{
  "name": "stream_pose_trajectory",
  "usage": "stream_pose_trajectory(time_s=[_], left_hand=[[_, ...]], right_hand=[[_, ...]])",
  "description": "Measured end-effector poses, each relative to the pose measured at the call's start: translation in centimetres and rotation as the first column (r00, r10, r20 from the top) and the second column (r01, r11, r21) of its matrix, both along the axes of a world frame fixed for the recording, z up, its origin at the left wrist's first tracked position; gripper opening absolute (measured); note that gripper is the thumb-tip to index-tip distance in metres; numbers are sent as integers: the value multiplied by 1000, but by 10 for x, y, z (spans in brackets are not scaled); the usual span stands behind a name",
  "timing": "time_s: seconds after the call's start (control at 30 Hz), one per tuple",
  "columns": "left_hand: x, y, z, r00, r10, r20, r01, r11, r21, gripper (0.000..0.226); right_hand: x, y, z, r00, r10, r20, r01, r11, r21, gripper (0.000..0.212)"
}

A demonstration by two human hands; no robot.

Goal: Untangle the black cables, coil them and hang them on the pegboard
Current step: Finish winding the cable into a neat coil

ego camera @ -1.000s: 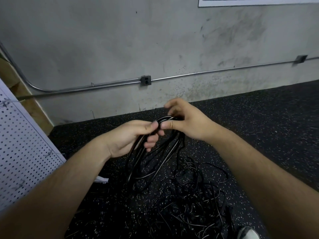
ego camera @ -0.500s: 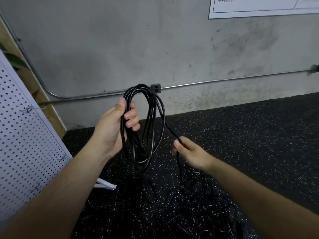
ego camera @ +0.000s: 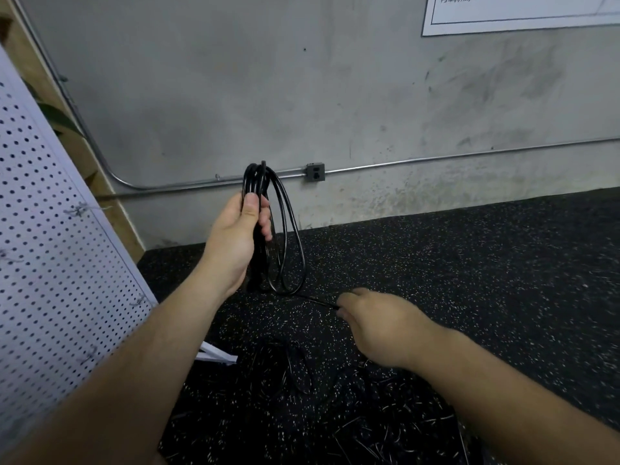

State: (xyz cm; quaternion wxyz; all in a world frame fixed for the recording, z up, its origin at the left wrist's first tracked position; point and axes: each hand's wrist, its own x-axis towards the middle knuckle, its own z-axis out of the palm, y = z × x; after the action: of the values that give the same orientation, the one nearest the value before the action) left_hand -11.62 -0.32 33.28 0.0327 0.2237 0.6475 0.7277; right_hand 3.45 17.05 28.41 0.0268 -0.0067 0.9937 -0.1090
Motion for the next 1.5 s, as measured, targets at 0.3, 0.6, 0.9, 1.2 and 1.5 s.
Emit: stream_pose_trajectory(time_s=[0.3,0.6,0.9,1.2,1.5], left_hand=[[19,22,-1,996,27,-83,-34,996,-79,26],[24,34,-10,989,35,-145,-51,993,-109,23],[50,46,-24,949,-175,-261,44,897,-440,16],[69,50,-26,961,-277,7,270,934,-235,57],[64,44,-21,866,-488,106,500,850,-169,22]], right_hand=[[16,-9,45,992,-76,97,41,947,318,28],[7,4,38,987,-154,37,131,926,355,31],[20,9,65,946,190,-262,-175,981,81,13],[10,22,62,832,-346,-434,173,905,-389,60],[11,47,57,840,-226,-493,-84,844,-529,32]])
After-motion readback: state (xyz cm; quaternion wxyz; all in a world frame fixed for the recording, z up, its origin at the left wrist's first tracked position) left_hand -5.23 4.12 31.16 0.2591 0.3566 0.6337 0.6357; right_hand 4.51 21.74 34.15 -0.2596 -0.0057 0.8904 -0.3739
